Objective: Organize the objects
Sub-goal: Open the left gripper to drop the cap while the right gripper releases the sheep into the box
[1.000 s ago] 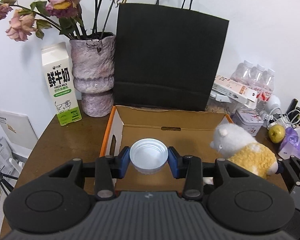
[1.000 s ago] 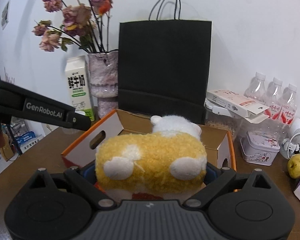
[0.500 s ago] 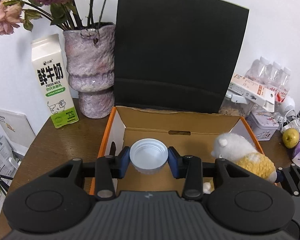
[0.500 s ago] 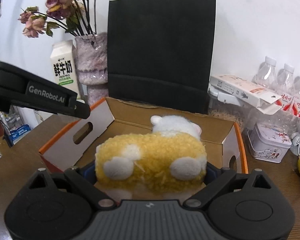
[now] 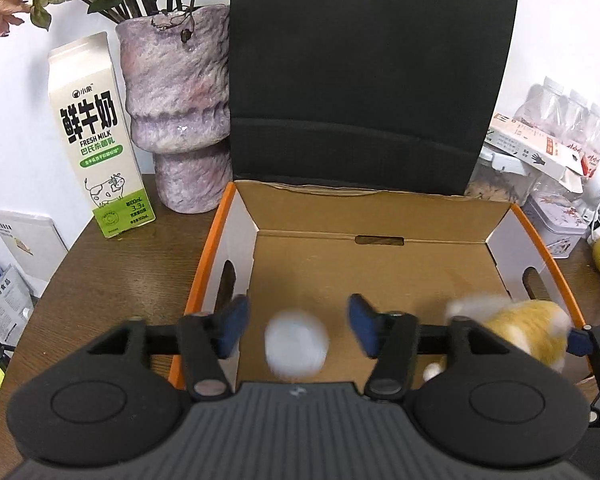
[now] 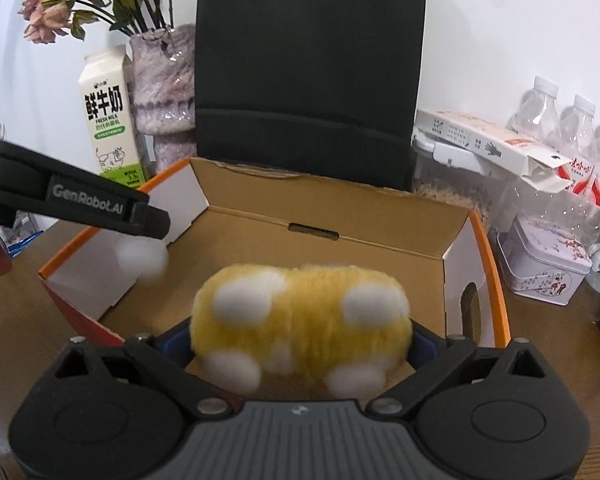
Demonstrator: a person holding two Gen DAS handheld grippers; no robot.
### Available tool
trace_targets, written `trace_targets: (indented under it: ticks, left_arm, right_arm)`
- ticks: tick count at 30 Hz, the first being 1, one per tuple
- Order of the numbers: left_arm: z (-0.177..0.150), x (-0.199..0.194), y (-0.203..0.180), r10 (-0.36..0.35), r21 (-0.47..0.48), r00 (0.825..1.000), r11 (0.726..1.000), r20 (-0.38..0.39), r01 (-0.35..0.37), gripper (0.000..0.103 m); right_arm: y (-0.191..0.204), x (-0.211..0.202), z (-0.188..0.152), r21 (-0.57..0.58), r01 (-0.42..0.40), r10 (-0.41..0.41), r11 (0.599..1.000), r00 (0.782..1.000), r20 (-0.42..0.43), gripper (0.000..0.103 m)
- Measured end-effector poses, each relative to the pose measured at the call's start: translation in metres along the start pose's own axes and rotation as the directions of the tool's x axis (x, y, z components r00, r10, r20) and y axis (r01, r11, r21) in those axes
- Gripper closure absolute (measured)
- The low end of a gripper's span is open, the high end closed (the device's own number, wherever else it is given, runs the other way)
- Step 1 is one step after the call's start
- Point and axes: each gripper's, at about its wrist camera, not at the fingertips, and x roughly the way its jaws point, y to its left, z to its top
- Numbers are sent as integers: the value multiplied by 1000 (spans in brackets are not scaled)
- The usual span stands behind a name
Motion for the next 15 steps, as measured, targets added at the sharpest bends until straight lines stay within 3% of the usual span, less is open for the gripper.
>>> trace_targets:
  ticks: [2,5,15]
  left_arm:
    - [-1,-1,-1,10,10,1000,1000,20,-10,17]
    - [-1,-3,-2,17,16,999,1000,37,-18,4]
    - [0,-12,0,18,6,999,1000,51,-18,2]
  right_arm:
    - [-1,2,-1,-1,12,-12,1000,1000,-3,0]
    - [-3,2,-1,-1,17,-17,1000,1000,-2,0]
    - [-3,-7,0,-5,21,-21,1000,1000,11,0]
